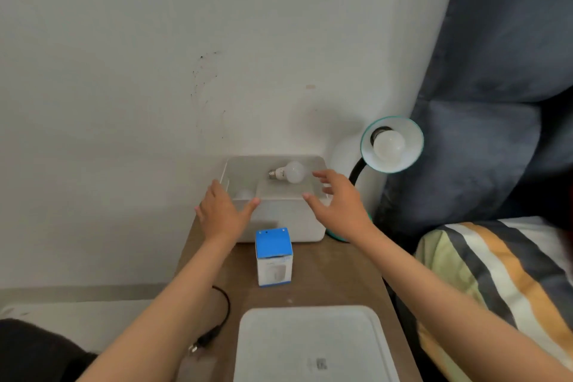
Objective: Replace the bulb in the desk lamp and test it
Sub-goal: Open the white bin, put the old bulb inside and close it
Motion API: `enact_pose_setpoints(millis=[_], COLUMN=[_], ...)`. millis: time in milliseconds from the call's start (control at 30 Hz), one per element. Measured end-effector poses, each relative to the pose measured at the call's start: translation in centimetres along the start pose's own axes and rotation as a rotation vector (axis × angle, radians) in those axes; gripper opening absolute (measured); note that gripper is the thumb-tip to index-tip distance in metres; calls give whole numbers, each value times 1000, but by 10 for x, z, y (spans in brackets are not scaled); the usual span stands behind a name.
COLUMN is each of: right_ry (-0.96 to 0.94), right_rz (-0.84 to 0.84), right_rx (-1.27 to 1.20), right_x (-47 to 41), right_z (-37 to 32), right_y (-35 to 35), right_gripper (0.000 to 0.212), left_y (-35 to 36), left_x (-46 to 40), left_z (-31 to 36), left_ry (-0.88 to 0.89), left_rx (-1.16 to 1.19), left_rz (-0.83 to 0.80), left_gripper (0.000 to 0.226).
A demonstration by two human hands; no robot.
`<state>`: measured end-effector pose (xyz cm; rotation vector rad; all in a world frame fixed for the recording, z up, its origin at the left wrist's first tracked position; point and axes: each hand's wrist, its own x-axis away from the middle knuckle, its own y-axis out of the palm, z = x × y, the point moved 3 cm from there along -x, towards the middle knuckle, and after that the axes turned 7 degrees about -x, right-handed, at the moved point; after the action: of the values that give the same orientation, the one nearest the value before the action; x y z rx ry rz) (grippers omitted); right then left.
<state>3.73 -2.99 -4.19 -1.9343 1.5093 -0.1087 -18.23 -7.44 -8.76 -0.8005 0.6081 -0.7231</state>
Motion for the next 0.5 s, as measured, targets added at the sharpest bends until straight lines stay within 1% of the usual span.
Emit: enact_pose_setpoints(millis=[67,167,267,367,500], right_ry=[56,134,239,303,404], right_rz=[-4,-44,-104,-145,-127], right_rx=[-35,0,56,176,282], right_x=[45,111,170,218,256], right_z=[7,26,55,81,101], right_y=[-7,-6,-1,3,1], right_gripper=[47,46,48,51,57], left_y=[-4,-4,1,10,19], left_x=[35,99,162,211,251], left_z=[-3,-16,-35,-58,-80], left_ry=[35,42,19,-20,-74], left_rx=[65,124,88,0,-53], left_rz=[3,-66,-178,-253,-326], left_gripper=[89,69,63,57,60])
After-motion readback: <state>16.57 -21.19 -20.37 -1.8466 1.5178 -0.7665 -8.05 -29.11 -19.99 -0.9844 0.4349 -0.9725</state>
